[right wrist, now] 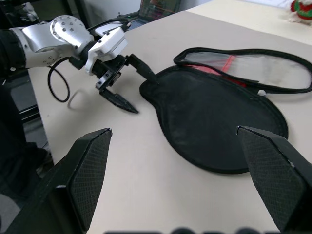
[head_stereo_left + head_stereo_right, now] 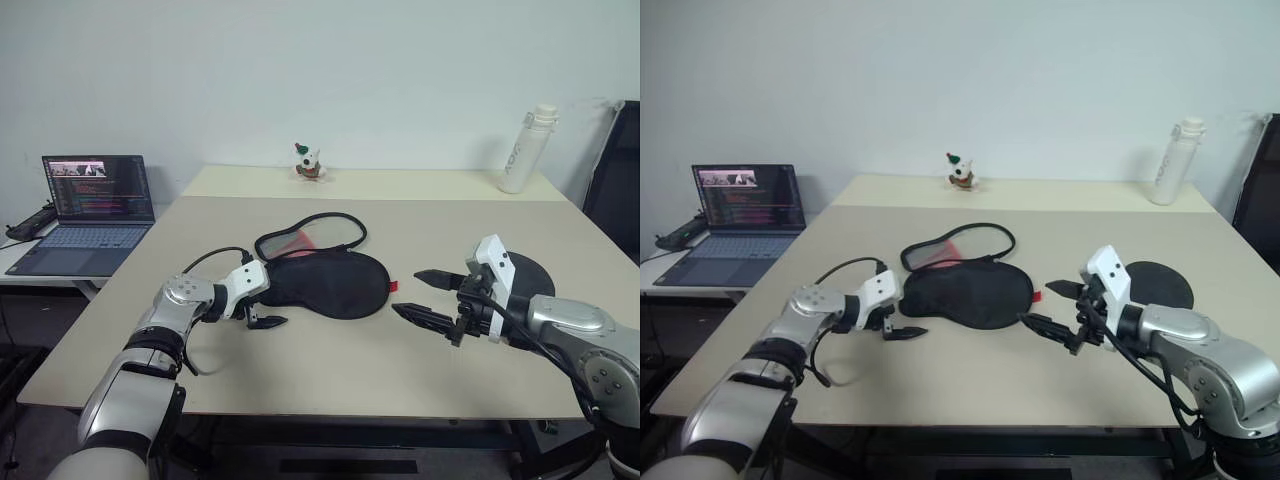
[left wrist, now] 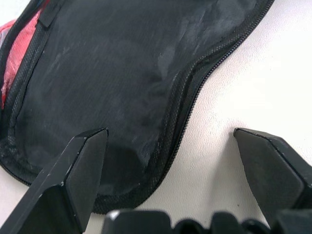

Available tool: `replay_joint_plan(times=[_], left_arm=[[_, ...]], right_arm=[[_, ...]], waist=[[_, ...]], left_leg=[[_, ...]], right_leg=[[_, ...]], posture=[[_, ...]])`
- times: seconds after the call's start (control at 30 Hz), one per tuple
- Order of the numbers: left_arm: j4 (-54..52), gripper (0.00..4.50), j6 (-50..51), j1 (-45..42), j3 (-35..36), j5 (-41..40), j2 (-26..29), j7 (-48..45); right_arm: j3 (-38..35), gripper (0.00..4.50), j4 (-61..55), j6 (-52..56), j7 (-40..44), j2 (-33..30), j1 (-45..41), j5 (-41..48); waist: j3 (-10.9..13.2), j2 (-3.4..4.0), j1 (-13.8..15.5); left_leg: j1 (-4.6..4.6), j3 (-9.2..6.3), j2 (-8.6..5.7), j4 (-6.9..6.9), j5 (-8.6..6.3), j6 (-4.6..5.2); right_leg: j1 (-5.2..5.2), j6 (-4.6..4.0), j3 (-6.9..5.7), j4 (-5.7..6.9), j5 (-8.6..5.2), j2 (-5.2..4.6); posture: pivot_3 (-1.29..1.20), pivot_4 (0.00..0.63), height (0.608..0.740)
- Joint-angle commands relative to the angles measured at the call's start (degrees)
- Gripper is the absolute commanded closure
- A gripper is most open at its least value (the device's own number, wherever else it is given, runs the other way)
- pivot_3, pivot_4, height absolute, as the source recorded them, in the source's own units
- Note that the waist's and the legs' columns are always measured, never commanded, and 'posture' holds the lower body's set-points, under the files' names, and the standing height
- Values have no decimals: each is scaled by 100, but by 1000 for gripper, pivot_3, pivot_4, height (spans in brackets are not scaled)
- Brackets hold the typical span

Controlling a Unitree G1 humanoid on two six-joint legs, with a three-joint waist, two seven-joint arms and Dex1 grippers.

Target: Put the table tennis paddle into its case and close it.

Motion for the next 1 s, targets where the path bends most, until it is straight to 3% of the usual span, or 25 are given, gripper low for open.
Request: replay_joint_plan(times=[0.03,0.43,0.6,0.73,0.87,1.0], left_arm=[[193,365,-123,-49,-99,192,-121,0],[244,4346,101,9,128,16,-277,-217],[-317,4484,395,145,371,-376,-603,-468],[-1653,4484,1347,568,408,-835,-1137,-596],[-3172,4484,2717,1098,260,-1098,-1751,-206],[-3493,4484,3445,1133,161,-1032,-2391,574]], right_arm=[[-179,0,-34,-189,-98,-5,-77,44],[-318,0,-5,-267,-266,-123,17,32],[-367,0,5,-275,-269,-214,45,31],[-402,0,18,-285,-259,-262,100,36],[-402,0,43,-293,-214,-310,152,47],[-350,0,75,-308,-143,-369,171,59]], waist=[[0,0,22],[-1,-1,46],[-1,-1,66],[-1,-1,80],[0,-2,46],[0,-2,46]], left_leg=[[0,0,0,0,0,0],[11,11,10,6,10,14],[1,16,4,1,9,13],[-16,13,3,4,9,13],[-26,14,3,8,9,13],[-27,9,3,8,9,14]], right_leg=[[0,0,0,-1,0,0],[12,6,-5,12,5,0],[9,6,-4,1,4,-5],[5,13,-5,-5,4,-17],[-4,16,-2,-5,4,-20],[-13,15,-7,4,3,-3]], posture=[[0,150,740],[0,150,740],[0,150,740],[0,150,740],[0,150,740],[0,150,740]])
